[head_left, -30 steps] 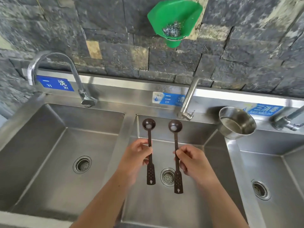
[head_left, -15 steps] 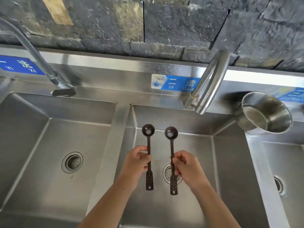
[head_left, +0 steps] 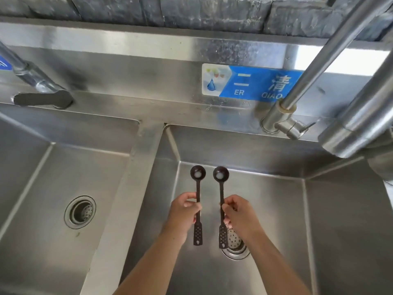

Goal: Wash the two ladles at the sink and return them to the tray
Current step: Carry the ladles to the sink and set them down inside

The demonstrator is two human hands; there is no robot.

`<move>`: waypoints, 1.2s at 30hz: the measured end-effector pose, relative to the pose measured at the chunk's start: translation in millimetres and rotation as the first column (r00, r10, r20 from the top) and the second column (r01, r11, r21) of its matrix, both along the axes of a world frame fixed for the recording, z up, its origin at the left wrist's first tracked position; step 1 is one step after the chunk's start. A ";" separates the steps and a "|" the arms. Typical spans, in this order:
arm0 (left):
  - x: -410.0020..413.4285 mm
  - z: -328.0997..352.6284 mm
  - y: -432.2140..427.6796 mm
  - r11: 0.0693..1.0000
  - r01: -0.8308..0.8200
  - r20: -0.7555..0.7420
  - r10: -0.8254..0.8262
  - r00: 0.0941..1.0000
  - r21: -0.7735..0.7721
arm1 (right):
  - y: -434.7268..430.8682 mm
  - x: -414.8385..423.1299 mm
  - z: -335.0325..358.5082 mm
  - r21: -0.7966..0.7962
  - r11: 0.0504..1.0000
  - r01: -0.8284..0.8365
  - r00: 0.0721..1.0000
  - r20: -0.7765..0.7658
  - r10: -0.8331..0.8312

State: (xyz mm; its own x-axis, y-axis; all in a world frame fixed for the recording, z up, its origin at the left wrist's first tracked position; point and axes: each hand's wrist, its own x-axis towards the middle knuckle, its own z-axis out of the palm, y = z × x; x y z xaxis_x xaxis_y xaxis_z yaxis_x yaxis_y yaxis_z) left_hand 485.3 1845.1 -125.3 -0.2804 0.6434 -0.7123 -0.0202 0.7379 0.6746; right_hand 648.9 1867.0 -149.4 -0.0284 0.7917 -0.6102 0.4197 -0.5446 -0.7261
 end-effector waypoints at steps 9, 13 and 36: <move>9.6 -57.6 25.0 0.999 0.042 -0.058 -0.041 0.997 0.022 | 19.9 -4.5 -72.6 -0.045 0.999 0.032 0.999 0.033 -0.030; 11.2 -78.3 32.9 0.999 0.030 -0.067 -0.028 0.997 0.027 | 26.0 -7.8 -88.6 -0.094 0.994 0.061 0.998 -0.030 -0.064; 6.5 -140.9 62.7 0.999 -0.038 -0.249 0.041 0.968 0.015 | 58.7 -15.8 -117.5 -0.078 0.995 0.067 0.998 0.021 -0.065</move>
State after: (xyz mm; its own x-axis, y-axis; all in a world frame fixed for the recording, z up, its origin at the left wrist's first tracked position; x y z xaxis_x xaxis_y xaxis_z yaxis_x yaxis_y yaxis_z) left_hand 491.8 1907.8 -266.2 -0.4735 0.6348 -0.6106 0.1201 0.7333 0.6692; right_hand 633.0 1925.7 -266.9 0.0340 0.7412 -0.6704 0.3934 -0.6266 -0.6728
